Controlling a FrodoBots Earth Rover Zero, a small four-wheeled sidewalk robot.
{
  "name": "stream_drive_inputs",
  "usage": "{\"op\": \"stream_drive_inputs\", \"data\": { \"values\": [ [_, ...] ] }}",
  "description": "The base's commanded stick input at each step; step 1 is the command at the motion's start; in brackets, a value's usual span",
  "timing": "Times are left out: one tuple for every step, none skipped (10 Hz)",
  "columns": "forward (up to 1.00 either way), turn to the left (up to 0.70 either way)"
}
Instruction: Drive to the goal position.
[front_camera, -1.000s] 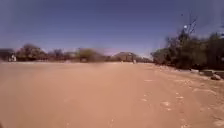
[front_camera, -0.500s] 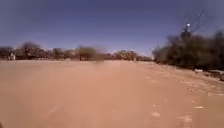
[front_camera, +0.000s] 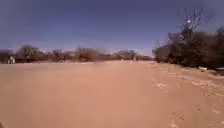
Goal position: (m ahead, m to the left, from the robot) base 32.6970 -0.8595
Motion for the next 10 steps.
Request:
{"op": "stream_drive_inputs", "data": {
  "values": [
    [1.0, 0.0],
    [1.0, 0.0],
    [1.0, 0.0],
    [1.0, 0.0],
    [1.0, 0.0],
    [1.0, 0.0],
    [1.0, 0.0],
    [1.0, -0.27],
    [1.0, -0.27],
    [1.0, -0.27]
  ]
}}
